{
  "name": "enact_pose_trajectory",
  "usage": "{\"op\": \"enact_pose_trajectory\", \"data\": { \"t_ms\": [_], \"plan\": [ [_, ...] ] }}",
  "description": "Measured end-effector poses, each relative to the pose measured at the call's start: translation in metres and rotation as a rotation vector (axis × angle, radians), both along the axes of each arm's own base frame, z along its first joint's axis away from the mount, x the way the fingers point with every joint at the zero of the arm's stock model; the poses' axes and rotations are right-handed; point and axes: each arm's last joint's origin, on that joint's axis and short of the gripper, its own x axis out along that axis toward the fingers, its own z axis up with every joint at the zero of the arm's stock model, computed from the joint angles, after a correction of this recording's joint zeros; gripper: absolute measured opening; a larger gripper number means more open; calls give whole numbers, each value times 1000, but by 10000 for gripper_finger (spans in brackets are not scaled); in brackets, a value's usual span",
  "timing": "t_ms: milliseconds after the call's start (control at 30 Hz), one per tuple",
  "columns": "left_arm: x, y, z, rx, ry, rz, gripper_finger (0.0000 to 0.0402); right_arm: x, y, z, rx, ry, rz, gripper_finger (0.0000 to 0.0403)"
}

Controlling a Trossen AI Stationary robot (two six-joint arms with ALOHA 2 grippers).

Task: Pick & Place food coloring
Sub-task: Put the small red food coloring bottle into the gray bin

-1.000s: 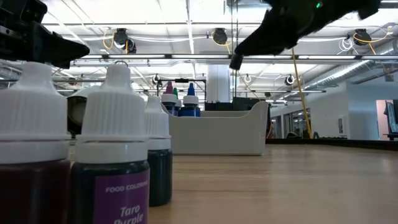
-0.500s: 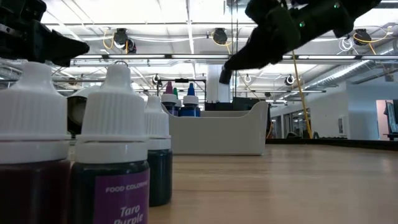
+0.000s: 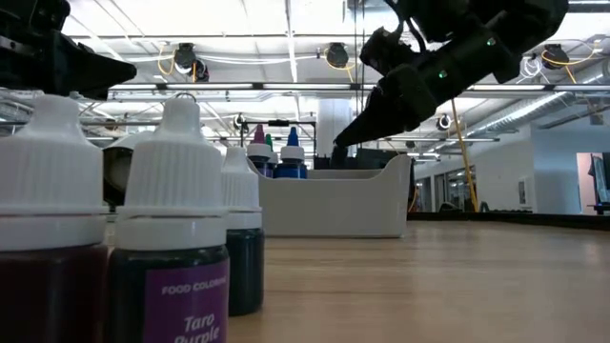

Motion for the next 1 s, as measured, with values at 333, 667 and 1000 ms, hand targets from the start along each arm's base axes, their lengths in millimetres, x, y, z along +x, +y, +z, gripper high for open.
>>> {"op": "enact_pose_trajectory", "data": {
  "t_ms": [333,667,1000],
  "plan": [
    [0,0,0,-7,-1,0,30,15,-3,-10,11,-6,8,55],
    [0,0,-3,5,24,1,31,45,-2,-21,3,163,-49,55],
    [0,0,-3,3,25,1,31,51,-4,-10,43,231,-100,55]
  ]
}}
